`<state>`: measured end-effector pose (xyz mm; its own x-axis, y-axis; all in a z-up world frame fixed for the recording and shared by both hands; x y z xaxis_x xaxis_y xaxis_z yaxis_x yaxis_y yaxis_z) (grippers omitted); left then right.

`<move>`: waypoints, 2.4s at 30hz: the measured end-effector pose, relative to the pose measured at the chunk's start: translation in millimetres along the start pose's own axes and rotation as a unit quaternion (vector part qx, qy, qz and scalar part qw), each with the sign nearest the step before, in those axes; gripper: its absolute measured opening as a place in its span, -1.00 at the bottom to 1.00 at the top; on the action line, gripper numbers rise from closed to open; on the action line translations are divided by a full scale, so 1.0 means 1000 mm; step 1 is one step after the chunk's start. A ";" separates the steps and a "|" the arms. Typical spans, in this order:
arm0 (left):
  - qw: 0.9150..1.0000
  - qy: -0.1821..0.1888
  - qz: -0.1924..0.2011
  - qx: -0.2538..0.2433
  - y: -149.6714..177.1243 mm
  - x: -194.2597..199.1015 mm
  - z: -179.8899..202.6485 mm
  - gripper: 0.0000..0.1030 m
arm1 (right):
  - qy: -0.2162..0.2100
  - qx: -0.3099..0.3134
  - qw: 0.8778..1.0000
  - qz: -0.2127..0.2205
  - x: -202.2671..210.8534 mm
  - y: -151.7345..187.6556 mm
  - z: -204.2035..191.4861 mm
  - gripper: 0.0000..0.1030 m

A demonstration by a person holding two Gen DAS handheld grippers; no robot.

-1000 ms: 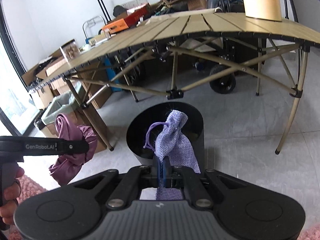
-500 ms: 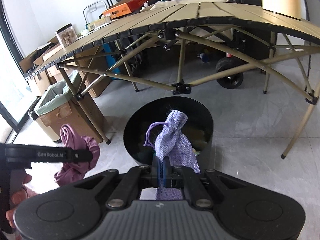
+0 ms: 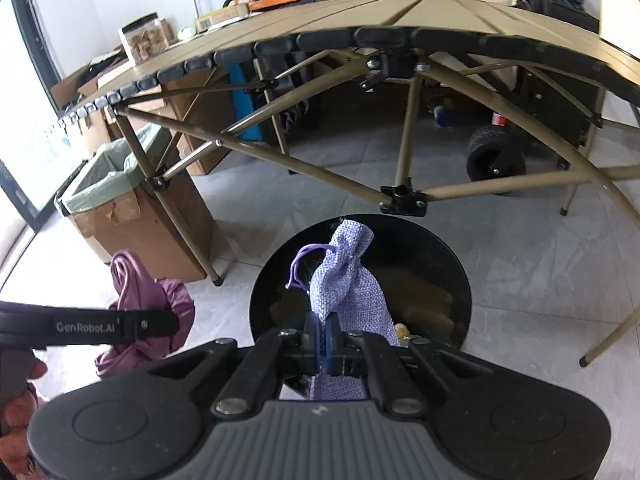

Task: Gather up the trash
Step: 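Carry the pink cloth and lilac pouch down toward the bin, then lower the lilac pouch into the bin and open the right gripper, then lower the pink cloth into the bin and open the left gripper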

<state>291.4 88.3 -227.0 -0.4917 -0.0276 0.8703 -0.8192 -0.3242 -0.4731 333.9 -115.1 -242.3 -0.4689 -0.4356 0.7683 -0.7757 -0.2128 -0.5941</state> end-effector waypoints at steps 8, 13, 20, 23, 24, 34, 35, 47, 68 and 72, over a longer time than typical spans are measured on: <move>1.000 -0.004 0.011 0.002 -0.022 -0.012 0.003 -0.13 | 0.002 -0.002 1.000 -0.008 -0.026 -0.015 0.004 -0.96; 1.000 -0.007 0.015 0.010 -0.034 -0.019 0.004 -0.13 | 0.011 -0.022 1.000 -0.010 -0.040 -0.021 0.014 -0.95; 1.000 -0.005 0.019 0.008 -0.032 -0.014 0.005 -0.13 | 0.007 -0.047 0.999 -0.015 -0.054 -0.026 0.023 -0.95; 1.000 -0.006 0.019 0.009 -0.033 -0.014 0.003 -0.13 | 0.002 -0.048 0.999 -0.017 -0.058 -0.027 0.020 -0.95; 1.000 -0.006 0.017 0.009 -0.032 -0.015 0.002 -0.14 | 0.002 -0.048 0.999 -0.019 -0.060 -0.027 0.019 -0.94; 1.000 -0.020 0.013 0.008 -0.031 -0.021 -0.007 -0.14 | 0.029 -0.066 0.996 -0.052 -0.069 -0.021 0.026 0.66; 1.000 -0.021 0.013 0.008 -0.031 -0.021 -0.007 -0.14 | 0.032 -0.064 0.996 -0.054 -0.069 -0.020 0.027 0.83; 1.000 -0.027 0.015 0.005 -0.029 -0.021 -0.009 -0.14 | 0.045 -0.056 0.996 -0.055 -0.055 -0.019 0.032 1.00; 0.999 0.012 0.025 -0.023 -0.028 -0.012 0.043 -0.14 | 0.081 -0.069 0.994 -0.031 0.003 -0.007 0.079 1.00; 0.999 0.019 0.026 -0.032 -0.027 -0.012 0.061 -0.14 | 0.088 -0.082 0.992 -0.022 0.013 -0.005 0.093 1.00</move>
<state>337.7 39.3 -216.6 -0.5444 -0.0065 0.8388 -0.8087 -0.2615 -0.5269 370.8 -200.9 -251.3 -0.4881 -0.2669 0.8310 -0.8489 -0.0759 -0.5231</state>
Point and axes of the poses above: each gripper's, at about its wrist camera, not at the fingertips, and x roughly against the way its jaws point, z to its right, y to its underside, the point moved 4 cm from there along -x, roughly the way its jaws point, and after that the axes turned 3 degrees about -y, right-handed, at the moved point
